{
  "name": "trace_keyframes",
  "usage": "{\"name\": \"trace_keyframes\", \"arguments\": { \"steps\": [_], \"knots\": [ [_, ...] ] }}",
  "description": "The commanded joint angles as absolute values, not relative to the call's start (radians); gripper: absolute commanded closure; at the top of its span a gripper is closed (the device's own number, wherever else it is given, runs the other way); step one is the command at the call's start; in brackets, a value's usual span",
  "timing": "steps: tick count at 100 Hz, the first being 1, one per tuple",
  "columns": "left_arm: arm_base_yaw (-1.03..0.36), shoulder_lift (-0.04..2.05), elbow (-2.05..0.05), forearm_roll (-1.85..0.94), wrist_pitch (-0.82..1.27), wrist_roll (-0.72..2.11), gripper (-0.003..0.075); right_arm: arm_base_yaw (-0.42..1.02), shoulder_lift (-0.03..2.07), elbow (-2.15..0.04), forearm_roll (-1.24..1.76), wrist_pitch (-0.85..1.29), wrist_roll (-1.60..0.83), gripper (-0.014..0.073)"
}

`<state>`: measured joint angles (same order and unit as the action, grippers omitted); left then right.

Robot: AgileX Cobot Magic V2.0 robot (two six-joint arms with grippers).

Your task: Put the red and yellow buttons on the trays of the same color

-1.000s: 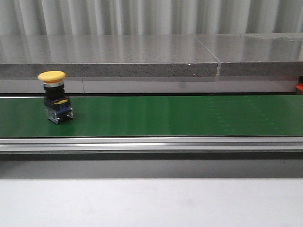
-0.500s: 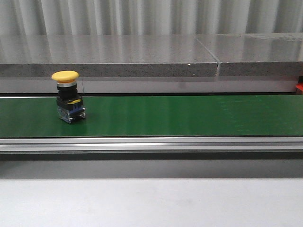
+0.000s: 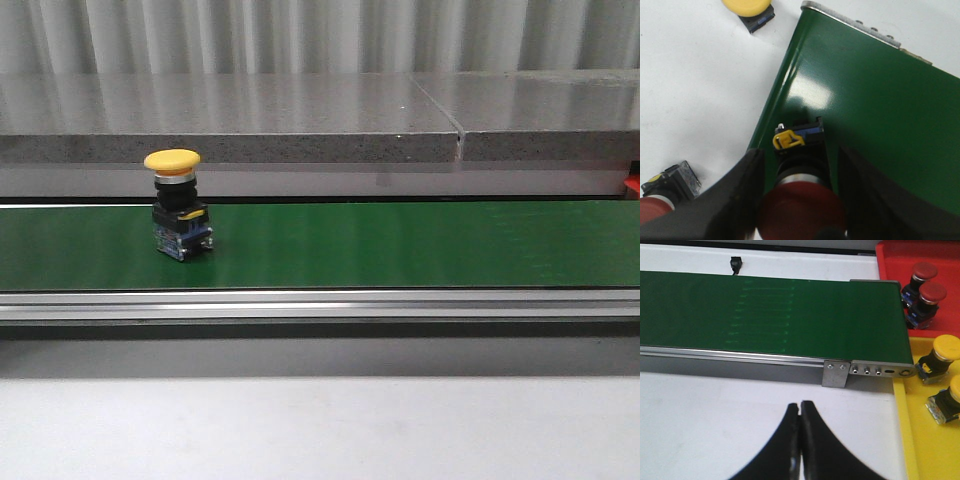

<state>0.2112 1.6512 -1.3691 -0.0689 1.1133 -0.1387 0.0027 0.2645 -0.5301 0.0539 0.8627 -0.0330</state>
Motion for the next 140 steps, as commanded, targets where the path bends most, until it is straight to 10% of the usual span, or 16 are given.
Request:
{"name": "trace_keyframes", "arguments": {
  "steps": [1, 27, 57, 69, 90, 140],
  "knots": [
    [0.205, 1.619, -1.392, -0.088, 1.085, -0.138, 0.0503, 0.003, 0.277, -0.552, 0.047, 0.800, -0.041, 0.0662],
    [0.205, 1.619, -1.392, -0.108, 1.058, -0.094, 0.0154, 0.003, 0.277, -0.552, 0.047, 0.800, -0.041, 0.0662],
    [0.142, 1.527, -1.392, -0.108, 0.922, -0.008, 0.0139, 0.003, 0.277, -0.552, 0.047, 0.800, -0.041, 0.0662],
    [0.090, 1.484, -1.390, -0.108, 0.896, 0.022, 0.0246, 0.003, 0.277, -0.552, 0.047, 0.800, -0.041, 0.0662],
    [-0.018, 1.412, -1.381, -0.108, 0.867, 0.068, 0.0745, 0.003, 0.277, -0.552, 0.047, 0.800, -0.041, 0.0662],
    [-0.171, 1.114, -1.089, -0.108, 0.734, 0.070, 0.0741, 0.003, 0.277, -0.552, 0.047, 0.800, -0.041, 0.0662]
  ]
}}
